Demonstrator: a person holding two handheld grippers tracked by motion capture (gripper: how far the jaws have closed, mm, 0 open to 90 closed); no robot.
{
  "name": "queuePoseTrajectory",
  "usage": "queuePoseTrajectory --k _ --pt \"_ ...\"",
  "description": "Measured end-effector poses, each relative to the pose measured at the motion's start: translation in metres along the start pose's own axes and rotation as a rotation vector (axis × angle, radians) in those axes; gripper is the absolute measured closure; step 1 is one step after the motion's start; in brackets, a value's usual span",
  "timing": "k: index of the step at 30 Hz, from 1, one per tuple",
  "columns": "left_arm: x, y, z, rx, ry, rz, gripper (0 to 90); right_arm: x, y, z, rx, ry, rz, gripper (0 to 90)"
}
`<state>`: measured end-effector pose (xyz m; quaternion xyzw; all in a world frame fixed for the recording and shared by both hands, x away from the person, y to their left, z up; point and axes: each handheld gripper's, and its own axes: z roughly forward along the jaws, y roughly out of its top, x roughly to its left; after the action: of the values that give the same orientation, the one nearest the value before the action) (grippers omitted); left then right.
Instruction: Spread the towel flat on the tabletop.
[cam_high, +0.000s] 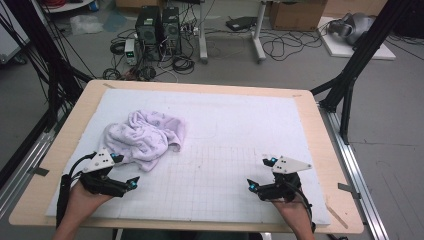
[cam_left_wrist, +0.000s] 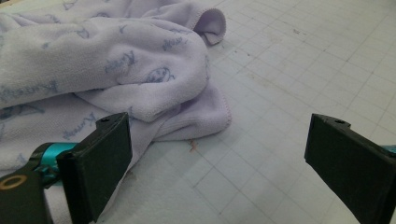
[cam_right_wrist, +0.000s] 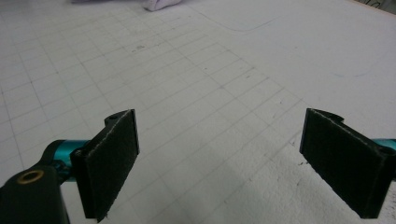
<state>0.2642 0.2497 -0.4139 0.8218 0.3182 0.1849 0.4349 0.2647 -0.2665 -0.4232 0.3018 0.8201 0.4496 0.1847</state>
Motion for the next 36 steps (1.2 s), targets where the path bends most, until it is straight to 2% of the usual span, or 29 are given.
queuePoseTrajectory --k 6,15,24,27,29,31,36 --pt "0.002 -0.001 0.002 0.004 0.000 -0.004 8.0 -0.005 -0.001 0.001 -0.003 0.007 0.015 10.9" --pt "-0.002 0.000 0.001 0.007 -0.008 0.006 8.3 -0.002 -0.001 0.001 0.004 0.014 0.014 10.9" --pt "-0.004 0.004 -0.006 -0.017 -0.005 0.013 10.4 0.001 -0.001 -0.003 -0.019 0.008 0.020 10.9" --pt "0.000 0.008 -0.010 -0.024 -0.003 0.010 10.4 0.002 0.002 -0.004 -0.028 0.017 0.020 10.9" --pt "0.008 0.015 -0.015 -0.045 0.004 -0.005 10.4 0.003 0.002 -0.005 -0.029 0.020 0.010 10.9" --pt "0.011 0.018 -0.016 -0.044 0.006 -0.007 10.5 0.004 0.001 -0.007 -0.029 0.020 0.011 10.9" --pt "0.029 0.036 -0.016 -0.042 0.026 -0.015 11.2 0.002 -0.001 -0.010 -0.035 0.018 0.021 10.9"
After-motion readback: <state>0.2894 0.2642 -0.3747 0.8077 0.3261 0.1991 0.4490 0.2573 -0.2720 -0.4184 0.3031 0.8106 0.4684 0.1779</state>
